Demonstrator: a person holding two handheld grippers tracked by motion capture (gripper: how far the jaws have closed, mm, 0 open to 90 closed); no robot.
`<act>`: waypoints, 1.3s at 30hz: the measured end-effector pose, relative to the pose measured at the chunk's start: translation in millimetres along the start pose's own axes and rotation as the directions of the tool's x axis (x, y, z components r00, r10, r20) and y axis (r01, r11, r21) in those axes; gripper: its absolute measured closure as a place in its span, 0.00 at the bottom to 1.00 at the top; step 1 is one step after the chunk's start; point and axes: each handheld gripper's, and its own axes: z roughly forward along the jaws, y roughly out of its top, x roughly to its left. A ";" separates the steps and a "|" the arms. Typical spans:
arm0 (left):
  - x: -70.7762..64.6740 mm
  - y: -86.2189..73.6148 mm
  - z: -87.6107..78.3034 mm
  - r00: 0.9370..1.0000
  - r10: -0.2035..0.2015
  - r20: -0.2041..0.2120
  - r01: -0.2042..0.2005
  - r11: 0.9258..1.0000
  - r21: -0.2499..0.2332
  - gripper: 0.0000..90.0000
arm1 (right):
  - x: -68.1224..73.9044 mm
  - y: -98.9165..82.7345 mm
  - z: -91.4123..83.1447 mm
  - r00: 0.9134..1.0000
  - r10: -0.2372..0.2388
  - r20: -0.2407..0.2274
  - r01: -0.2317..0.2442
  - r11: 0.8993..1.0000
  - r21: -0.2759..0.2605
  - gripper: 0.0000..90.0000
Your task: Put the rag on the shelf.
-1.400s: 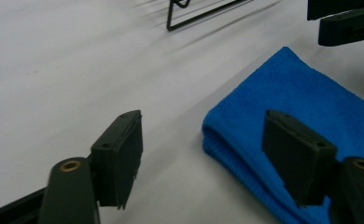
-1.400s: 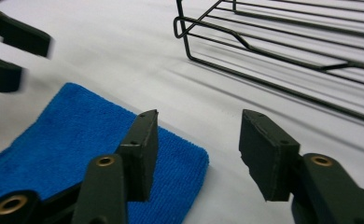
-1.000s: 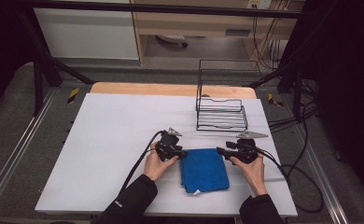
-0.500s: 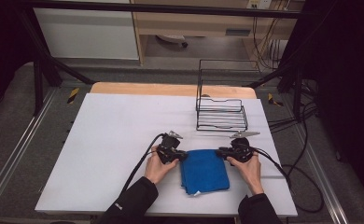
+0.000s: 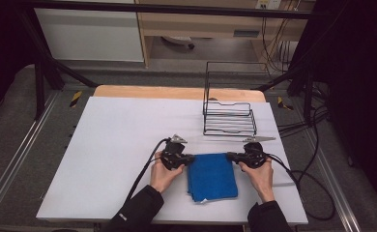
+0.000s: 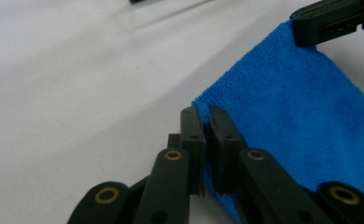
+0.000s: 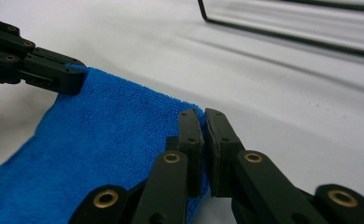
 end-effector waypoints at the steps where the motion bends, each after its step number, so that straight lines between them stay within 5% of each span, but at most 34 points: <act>1: -1.2 0.9 -2.7 1.000 0.003 -0.003 -0.003 1.000 -0.022 0.95 | 1.7 0.6 -3.3 1.000 -0.006 0.001 0.006 1.000 -0.013 0.96; 18: -18.5 4.3 -31.6 0.999 0.041 -0.001 -0.041 0.983 -0.178 0.95 | 22.8 0.7 -37.5 0.998 -0.060 0.034 0.065 0.981 -0.185 0.96; 30: -29.6 15.4 -47.4 0.998 0.067 -0.009 -0.067 0.962 -0.264 0.95 | 29.5 7.1 -57.0 0.995 -0.083 0.056 0.095 0.954 -0.283 0.96; 39: -42.0 27.1 -59.6 0.994 0.106 -0.027 -0.109 0.940 -0.325 0.95 | 31.4 11.7 -69.5 0.992 -0.101 0.076 0.121 0.933 -0.338 0.96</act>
